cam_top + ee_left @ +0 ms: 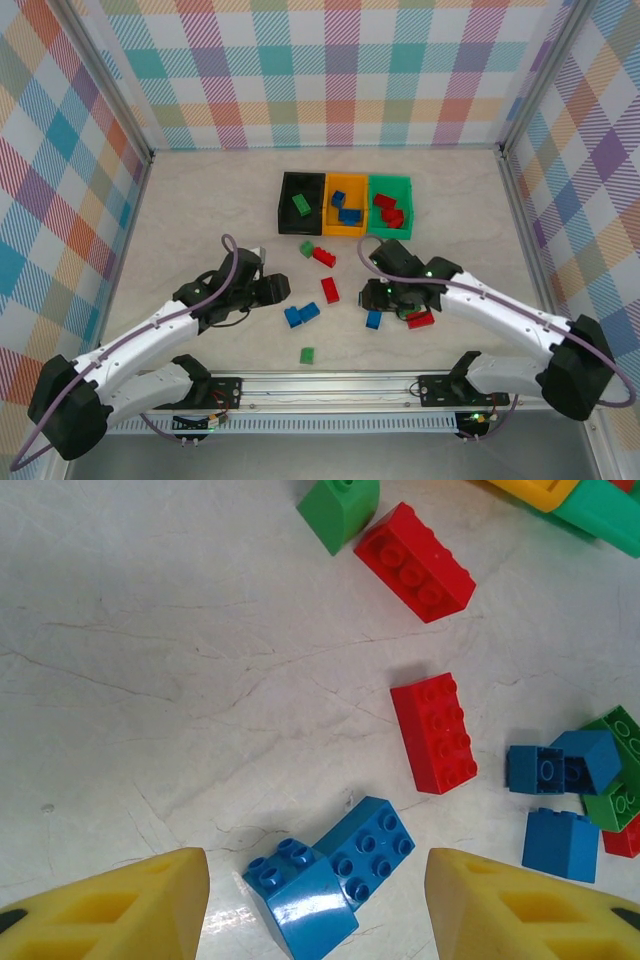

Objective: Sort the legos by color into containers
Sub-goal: Place the lego in the container.

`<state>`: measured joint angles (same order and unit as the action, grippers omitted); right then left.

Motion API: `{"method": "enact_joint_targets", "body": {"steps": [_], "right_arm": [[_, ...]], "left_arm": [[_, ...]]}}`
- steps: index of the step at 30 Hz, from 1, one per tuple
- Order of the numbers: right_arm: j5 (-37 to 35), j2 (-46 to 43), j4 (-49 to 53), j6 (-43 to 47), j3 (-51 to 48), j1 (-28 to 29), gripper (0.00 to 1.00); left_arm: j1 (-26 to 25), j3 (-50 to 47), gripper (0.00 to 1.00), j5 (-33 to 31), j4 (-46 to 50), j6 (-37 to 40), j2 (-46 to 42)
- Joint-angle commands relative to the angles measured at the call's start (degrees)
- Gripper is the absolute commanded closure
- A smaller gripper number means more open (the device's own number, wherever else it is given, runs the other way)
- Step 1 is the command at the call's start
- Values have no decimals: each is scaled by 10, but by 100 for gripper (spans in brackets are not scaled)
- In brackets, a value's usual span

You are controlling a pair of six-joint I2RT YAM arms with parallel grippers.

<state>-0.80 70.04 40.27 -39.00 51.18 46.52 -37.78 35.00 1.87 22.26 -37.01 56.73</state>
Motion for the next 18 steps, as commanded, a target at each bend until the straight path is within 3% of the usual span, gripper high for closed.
{"method": "enact_joint_targets", "body": {"steps": [1, 10, 18], "right_arm": [[14, 60, -46, 55, 77, 3, 74], [-8, 202, -34, 137, 232, 0, 73], [20, 336, -16, 195, 398, -25, 73]], "left_arm": [[-11, 0, 41, -2, -3, -27, 10], [-40, -4, 41, -20, 51, -71, 6], [-81, -24, 41, -42, 40, -118, 10]]}}
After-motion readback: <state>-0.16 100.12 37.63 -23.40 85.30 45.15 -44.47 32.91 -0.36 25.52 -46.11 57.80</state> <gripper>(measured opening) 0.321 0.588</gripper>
